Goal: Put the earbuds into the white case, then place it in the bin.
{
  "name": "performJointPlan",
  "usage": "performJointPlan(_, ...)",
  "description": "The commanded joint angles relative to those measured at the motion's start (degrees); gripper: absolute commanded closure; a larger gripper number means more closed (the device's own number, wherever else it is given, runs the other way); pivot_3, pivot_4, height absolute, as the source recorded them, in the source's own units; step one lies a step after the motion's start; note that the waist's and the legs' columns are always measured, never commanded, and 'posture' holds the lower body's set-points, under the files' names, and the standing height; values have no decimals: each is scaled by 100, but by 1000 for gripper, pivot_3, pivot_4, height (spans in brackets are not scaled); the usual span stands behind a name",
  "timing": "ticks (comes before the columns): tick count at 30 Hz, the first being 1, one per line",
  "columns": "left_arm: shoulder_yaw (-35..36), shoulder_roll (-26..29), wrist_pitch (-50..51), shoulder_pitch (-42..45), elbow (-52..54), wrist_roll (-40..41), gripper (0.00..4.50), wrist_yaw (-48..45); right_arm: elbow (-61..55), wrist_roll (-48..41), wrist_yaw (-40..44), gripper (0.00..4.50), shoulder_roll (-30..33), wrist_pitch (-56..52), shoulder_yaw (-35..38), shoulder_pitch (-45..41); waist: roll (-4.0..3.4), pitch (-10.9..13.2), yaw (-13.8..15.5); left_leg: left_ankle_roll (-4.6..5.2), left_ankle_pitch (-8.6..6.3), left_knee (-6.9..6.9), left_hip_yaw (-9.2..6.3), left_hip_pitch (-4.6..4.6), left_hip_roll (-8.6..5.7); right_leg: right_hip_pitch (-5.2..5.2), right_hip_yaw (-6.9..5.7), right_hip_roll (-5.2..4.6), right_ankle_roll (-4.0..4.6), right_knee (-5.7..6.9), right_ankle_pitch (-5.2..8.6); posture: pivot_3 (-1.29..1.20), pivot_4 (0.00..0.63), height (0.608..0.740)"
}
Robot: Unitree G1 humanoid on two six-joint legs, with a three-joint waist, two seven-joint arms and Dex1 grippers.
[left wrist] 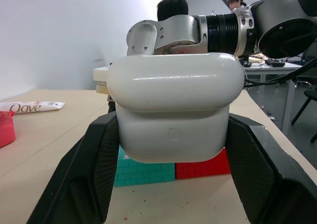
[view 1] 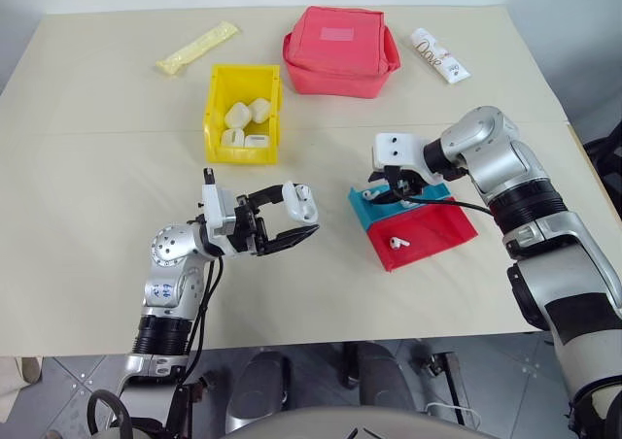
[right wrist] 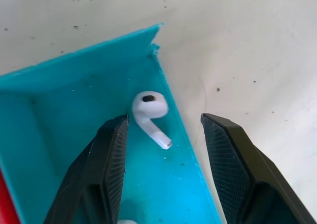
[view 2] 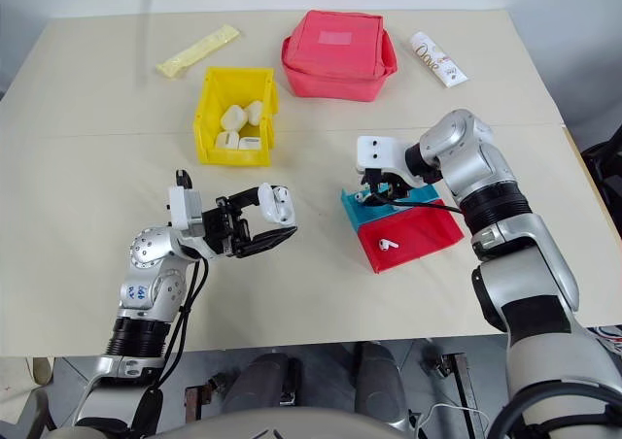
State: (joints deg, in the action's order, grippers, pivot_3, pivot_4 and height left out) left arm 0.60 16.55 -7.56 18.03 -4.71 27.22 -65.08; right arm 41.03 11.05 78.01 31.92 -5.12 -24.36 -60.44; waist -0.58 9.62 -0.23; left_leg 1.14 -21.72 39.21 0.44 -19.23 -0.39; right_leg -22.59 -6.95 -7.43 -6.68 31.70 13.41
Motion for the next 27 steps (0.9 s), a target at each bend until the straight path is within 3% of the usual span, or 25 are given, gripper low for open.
performJointPlan(1,14,29,-56,107,149,61,1706,25,-277,-109,50,2075,72,-101,200,10,0,0,-3,0,0,0,1,0,0,0,0,0,0,0,0,0,150,740)
performJointPlan(9,27,69,-34,229,46,65,1706,-18,-875,-209,156,2075,208,-487,224,409,0,0,2,0,0,0,0,0,-1,0,-1,0,0,1,0,0,150,740)
performJointPlan(27,32,97,-26,379,-80,37,1706,-30,-915,-106,231,2075,350,-739,131,470,-1,0,4,0,0,0,1,0,-2,1,-1,1,0,1,0,0,150,740)
